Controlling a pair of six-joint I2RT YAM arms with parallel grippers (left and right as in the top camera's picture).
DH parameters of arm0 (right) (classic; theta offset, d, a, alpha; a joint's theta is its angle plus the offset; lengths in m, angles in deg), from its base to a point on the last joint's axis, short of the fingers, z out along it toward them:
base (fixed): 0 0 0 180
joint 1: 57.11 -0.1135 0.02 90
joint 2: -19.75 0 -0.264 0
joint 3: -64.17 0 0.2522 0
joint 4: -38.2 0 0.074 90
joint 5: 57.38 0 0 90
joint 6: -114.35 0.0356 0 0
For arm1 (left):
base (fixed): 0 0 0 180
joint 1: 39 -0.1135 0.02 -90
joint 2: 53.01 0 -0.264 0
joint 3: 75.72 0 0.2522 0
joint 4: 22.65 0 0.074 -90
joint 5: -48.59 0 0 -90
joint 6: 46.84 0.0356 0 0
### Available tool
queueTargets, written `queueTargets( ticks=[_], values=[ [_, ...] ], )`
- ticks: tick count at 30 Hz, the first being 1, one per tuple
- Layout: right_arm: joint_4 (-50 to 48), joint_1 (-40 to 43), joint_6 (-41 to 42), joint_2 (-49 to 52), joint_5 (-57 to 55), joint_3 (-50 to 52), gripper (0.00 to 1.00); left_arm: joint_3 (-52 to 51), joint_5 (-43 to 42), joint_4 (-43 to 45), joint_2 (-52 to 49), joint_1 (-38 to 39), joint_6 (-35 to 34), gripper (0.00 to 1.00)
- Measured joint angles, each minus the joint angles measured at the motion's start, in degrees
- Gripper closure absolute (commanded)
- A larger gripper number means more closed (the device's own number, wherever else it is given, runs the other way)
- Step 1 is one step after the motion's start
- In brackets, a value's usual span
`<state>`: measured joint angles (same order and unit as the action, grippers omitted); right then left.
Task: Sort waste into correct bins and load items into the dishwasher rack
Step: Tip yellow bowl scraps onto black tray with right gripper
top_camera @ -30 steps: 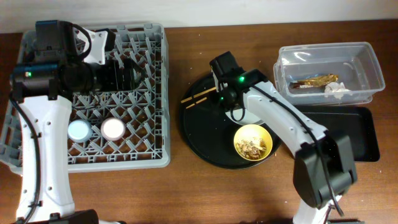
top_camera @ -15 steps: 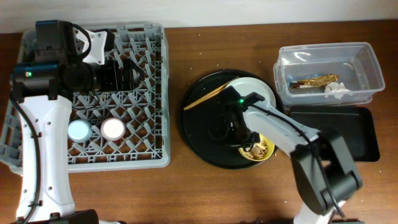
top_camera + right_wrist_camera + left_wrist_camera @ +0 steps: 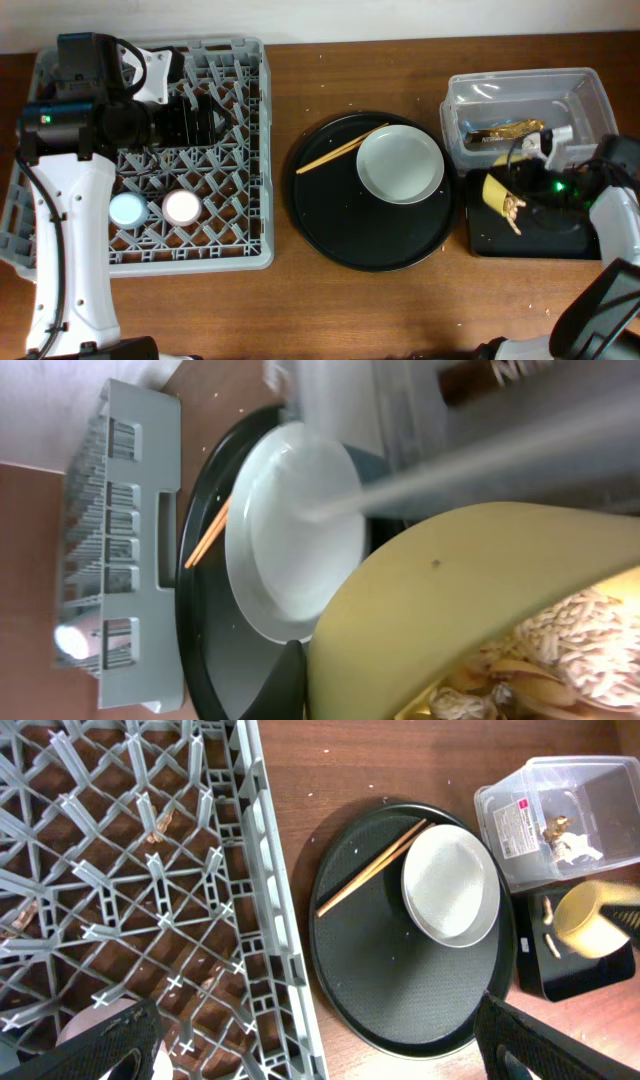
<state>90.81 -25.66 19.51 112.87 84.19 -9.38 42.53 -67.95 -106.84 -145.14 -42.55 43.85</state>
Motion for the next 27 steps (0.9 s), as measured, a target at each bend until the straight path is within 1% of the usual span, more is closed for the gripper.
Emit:
queueTargets(
  ticks=[1, 3, 5, 6, 8, 10, 11, 12, 13, 14, 15, 16, 17, 18, 19, 20, 21, 22, 23, 24, 25, 26, 27],
  values=[
    [-1.55, 2.38, -3.93, 0.98, 5.79, 3.02, 0.96, 0.0, 0.02, 0.02, 0.0, 0.0, 0.02, 0.01],
    [-1.29, 7.69, -10.27, 1.33, 16.22, 5.22, 0.96, 0.0, 0.02, -0.02, 0.0, 0.0, 0.02, 0.01],
    [-1.25, 11.04, -13.35, 1.33, 25.73, 5.22, 0.96, 0.0, 0.0, 0.0, 0.0, 0.0, 0.02, 0.01],
    [-1.25, 11.5, -14.08, 1.33, 27.91, 5.22, 0.96, 0.0, 0.0, 0.0, 0.0, 0.0, 0.0, 0.01],
    [-1.25, 11.5, -15.3, 1.33, 29.83, 5.22, 0.96, 0.0, 0.0, 0.0, 0.0, 0.0, 0.0, 0.01],
    [-0.11, 11.5, -14.69, 1.33, 29.49, 5.22, 0.96, 0.0, 0.0, -0.02, 0.0, 0.0, 0.0, 0.01],
    [-2.05, 11.5, -12.96, 1.33, 27.17, 5.27, 0.96, 0.0, 0.02, 0.0, 0.0, 0.0, 0.02, 0.01],
    [0.2, 11.5, -13.09, 1.33, 29.07, 5.22, 0.96, 0.0, 0.0, 0.02, 0.0, 0.0, 0.0, 0.01],
    [-1.44, 11.54, -13.57, 1.33, 30.14, 5.29, 0.96, 0.0, 0.0, 0.02, 0.0, 0.0, 0.02, 0.01],
    [-4.04, 11.63, -9.97, 1.38, 30.12, 5.38, 0.96, 0.0, 0.0, 0.0, 0.0, 0.0, 0.0, 0.01],
    [-3.34, 11.74, -8.66, 1.25, 31.32, 5.38, 0.96, 0.0, 0.0, 0.0, 0.0, 0.0, 0.02, 0.01],
    [-4.92, 11.76, -6.21, 1.14, 29.64, 5.35, 0.96, 0.0, 0.02, 0.0, 0.0, 0.0, 0.02, 0.01],
    [-2.91, 11.89, -2.75, 1.05, 28.63, 5.27, 0.96, 0.0, 0.0, 0.0, 0.0, 0.0, 0.02, 0.01],
    [0.92, 11.87, -4.52, 0.74, 28.44, 5.29, 0.96, 0.0, 0.0, 0.02, 0.0, 0.0, 0.02, 0.01],
    [0.17, 11.76, -3.13, 0.28, 24.65, 5.29, 0.96, 0.0, 0.0, -0.02, 0.0, 0.0, 0.0, 0.01],
    [3.41, 11.76, -2.38, 0.09, 23.23, 5.11, 0.96, 0.0, 0.0, 0.0, 0.0, 0.0, 0.02, 0.01],
    [6.16, 11.76, -4.39, -0.2, 24.81, 5.11, 0.96, 0.0, 0.02, 0.07, 0.0, 0.0, 0.0, 0.01],
    [4.55, 11.74, -7.06, -0.87, 26.25, 5.16, 0.96, 0.0, 0.0, 0.02, 0.0, 0.0, 0.02, 0.01],
    [5.11, 11.58, -6.88, -1.33, 26.69, 5.03, 0.96, 0.0, 0.0, 0.0, 0.0, 0.0, 0.02, 0.01],
    [10.67, 8.79, -7.82, -2.64, 24.24, 3.67, 0.96, 0.0, 0.0, 0.0, 0.0, 0.0, 0.02, 0.01],
    [11.85, 5.14, -8.26, -4.63, 21.79, 2.64, 0.96, 0.0, 0.0, 0.0, 0.0, 0.0, 0.0, 0.01],
    [12.94, -0.07, -8.15, -7.02, 15.76, 1.16, 0.96, 0.0, 0.02, 0.04, 0.0, 0.0, 0.02, 0.01],
    [13.16, -12.5, -7.23, -10.58, 6.64, -0.9, 0.96, 0.0, 0.0, -0.04, 0.0, 0.0, 0.02, 0.01]
  ],
)
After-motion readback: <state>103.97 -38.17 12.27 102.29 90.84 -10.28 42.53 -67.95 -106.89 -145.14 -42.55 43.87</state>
